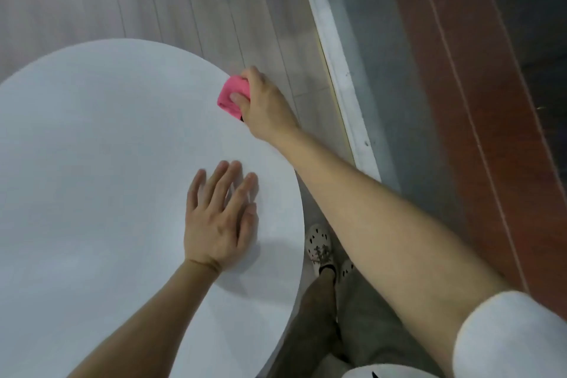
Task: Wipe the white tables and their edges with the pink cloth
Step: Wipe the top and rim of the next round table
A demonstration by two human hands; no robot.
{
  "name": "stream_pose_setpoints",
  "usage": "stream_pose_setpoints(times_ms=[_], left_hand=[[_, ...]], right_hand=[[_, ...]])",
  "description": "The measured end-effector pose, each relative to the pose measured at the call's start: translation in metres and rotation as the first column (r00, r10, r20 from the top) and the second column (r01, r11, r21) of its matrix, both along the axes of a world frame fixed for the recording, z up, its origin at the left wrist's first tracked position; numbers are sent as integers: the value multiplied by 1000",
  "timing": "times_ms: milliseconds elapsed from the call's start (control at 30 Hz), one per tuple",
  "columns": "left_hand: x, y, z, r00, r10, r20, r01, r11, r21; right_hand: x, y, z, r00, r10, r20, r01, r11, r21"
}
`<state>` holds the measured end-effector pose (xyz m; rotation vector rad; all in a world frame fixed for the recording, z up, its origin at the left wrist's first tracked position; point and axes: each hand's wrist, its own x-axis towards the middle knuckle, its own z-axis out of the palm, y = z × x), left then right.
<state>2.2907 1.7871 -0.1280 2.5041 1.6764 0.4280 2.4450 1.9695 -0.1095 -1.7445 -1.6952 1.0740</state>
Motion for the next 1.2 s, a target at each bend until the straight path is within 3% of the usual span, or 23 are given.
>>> stream_pose_setpoints(times_ms=[100,200,267,400,467,567,700,767,900,1100,1200], left_hand=[[1,-3,3,1000,2,2,-2,1000,-20],[-6,3,12,998,22,58,-19,999,-42],[-10,17,20,982,104,160,-96,994,-57],[-25,80,31,924,302,233,-299,953,-49],[-37,119,29,852,482,205,-484,874,-45],[-66,179,24,637,745,197,-750,658,-63],[-121,238,14,391,906,164,-913,404,-57],[-132,245,4,321,943,90,-946,324,-27],[-124,241,-13,328,944,17,-942,326,76],[-123,243,-8,282,959,8,-959,282,18],[-122,243,-10,289,957,23,-957,289,2]], right_hand=[[-6,7,-2,998,53,24,-54,998,35],[31,-65,-2,998,-49,-37,48,999,-10],[52,-101,-2,999,-21,-41,20,1000,-20],[18,-15,-10,998,29,-47,-28,1000,12],[-31,59,-8,984,158,-79,-156,987,29],[-84,120,-11,942,322,-99,-320,947,40],[-46,89,-15,936,279,-213,-284,959,11],[-10,68,-15,937,273,-219,-288,957,-39],[-15,88,-15,914,345,-215,-363,931,-50],[-180,201,-20,767,607,-208,-610,790,57],[-159,184,-18,787,572,-231,-579,814,43]])
